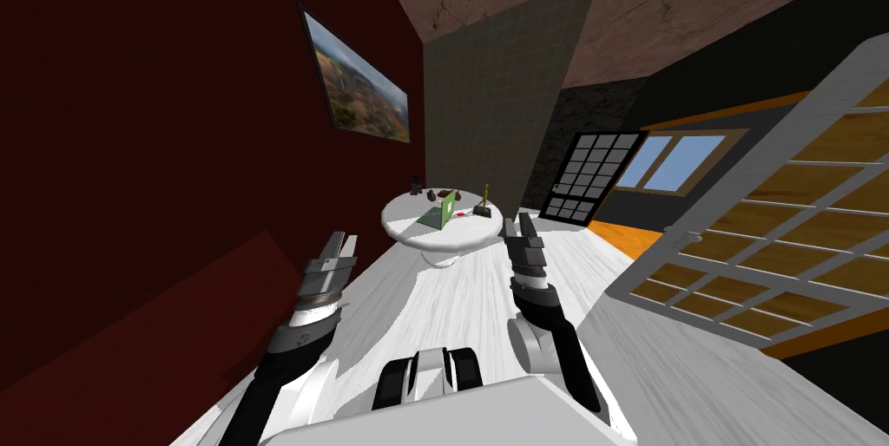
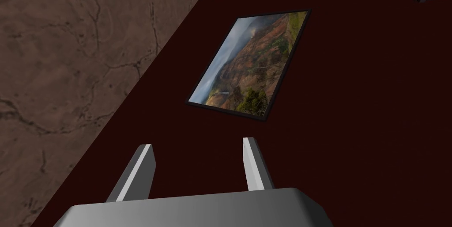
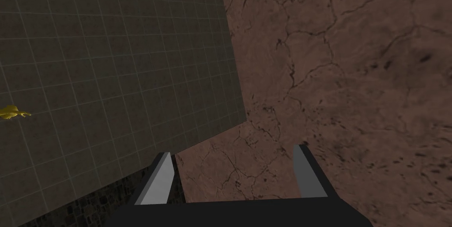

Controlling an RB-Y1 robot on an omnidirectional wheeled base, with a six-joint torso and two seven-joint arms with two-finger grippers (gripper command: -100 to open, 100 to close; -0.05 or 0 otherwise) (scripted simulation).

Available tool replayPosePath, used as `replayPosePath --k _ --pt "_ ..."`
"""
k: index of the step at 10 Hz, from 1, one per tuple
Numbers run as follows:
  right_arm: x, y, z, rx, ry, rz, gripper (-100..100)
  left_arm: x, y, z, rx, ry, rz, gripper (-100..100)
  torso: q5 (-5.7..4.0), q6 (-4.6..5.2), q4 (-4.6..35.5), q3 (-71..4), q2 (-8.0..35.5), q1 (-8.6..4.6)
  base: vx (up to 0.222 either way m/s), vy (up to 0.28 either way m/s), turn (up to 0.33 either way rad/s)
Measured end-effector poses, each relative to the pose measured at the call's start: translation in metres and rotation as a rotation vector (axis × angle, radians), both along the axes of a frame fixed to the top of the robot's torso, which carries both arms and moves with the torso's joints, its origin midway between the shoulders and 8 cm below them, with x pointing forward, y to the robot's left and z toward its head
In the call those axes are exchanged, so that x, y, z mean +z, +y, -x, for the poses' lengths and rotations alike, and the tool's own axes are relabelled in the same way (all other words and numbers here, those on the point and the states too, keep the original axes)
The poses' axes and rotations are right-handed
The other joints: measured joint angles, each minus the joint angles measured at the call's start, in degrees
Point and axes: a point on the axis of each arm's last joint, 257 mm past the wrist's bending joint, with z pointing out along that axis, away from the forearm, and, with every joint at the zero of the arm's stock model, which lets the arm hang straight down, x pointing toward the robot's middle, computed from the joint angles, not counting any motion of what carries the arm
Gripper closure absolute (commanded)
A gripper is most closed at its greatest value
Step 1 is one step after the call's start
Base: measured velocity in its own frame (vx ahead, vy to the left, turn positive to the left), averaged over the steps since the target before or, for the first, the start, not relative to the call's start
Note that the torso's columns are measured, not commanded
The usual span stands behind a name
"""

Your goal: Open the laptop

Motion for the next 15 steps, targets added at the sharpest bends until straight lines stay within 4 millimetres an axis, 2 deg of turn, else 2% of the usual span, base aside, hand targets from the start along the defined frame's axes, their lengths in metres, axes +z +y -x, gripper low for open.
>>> replayPosePath --k 1,3,10,15 --pt "0.000 0.000 0.000 0.000 0.000 0.000 0 0.000 0.000 0.000 0.000 0.000 0.000 -100 0.00 0.00 4.23 -8.46 4.23 0.00 0.010 -0.009 -0.085" --pt "0.000 0.000 0.000 0.000 0.001 0.000 0 -0.006 -0.003 -0.007 -0.021 0.027 -0.040 -100 0.00 0.00 6.67 -13.54 6.67 -0.02 0.009 -0.016 -0.109" --pt "0.000 0.000 0.000 0.000 0.001 0.000 0 -0.033 0.000 -0.047 -0.040 0.170 -0.135 -100 0.00 0.00 6.92 -13.82 6.93 0.00 0.022 -0.025 -0.166" --pt "0.000 0.000 0.000 0.000 0.001 0.000 0 -0.047 0.014 -0.073 -0.017 0.262 -0.169 -100 0.01 -0.03 6.91 -13.84 6.91 0.03 0.023 -0.020 -0.135"
